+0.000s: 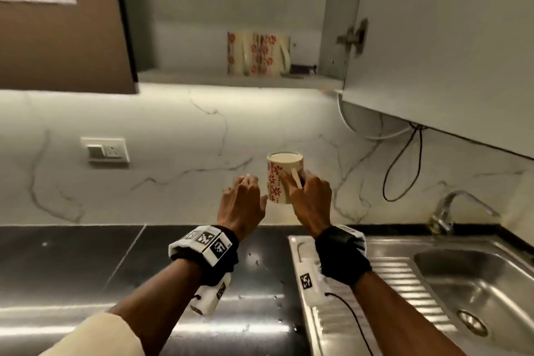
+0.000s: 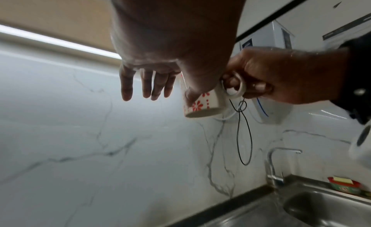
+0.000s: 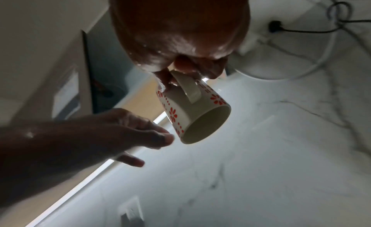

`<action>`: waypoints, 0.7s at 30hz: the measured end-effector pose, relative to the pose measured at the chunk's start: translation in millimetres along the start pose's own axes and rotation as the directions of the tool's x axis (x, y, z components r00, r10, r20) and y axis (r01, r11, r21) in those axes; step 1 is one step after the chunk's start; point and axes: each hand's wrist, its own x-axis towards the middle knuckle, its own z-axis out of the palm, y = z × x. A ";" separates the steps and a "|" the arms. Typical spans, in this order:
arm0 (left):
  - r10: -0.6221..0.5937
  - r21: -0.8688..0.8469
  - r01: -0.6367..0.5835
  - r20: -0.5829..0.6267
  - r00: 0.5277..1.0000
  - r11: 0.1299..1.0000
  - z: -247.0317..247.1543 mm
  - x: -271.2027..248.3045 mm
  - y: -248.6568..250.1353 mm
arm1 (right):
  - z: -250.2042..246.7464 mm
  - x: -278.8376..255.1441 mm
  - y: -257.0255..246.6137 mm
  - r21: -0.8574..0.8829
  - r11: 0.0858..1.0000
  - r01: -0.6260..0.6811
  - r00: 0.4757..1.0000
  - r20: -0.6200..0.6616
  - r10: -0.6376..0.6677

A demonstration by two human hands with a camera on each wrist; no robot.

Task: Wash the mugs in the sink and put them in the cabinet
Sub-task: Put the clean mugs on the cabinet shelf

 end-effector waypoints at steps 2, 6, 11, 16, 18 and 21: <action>-0.004 0.000 0.004 -0.092 0.996 1.000 -37.5 6.4 -10.8 | -11.4 11.9 -49.4 0.086 0.993 0.085 0.993 -0.090 -0.077; 0.004 -0.001 -0.004 -0.220 0.976 1.000 -96.6 26.0 -31.4 | -29.1 38.4 -139.5 0.279 0.940 0.197 0.973 -0.176 -0.152; 0.038 0.021 -0.035 -0.168 0.985 0.999 -130.9 33.0 -46.3 | -21.3 81.9 -195.3 0.282 0.920 0.273 0.954 -0.201 -0.222; 0.076 0.097 -0.060 -0.166 0.983 0.993 -151.3 40.8 -67.4 | 11.8 129.0 -237.8 0.195 0.943 0.268 0.957 -0.162 -0.239; 0.109 0.131 -0.086 -0.186 0.976 0.988 -159.6 51.1 -68.4 | 17.1 145.8 -247.7 0.154 0.961 0.231 0.970 -0.108 -0.216; 0.114 0.141 -0.085 -0.217 0.969 0.986 -171.1 65.8 -73.3 | 32.9 169.8 -257.0 0.072 0.974 0.216 0.976 -0.049 -0.213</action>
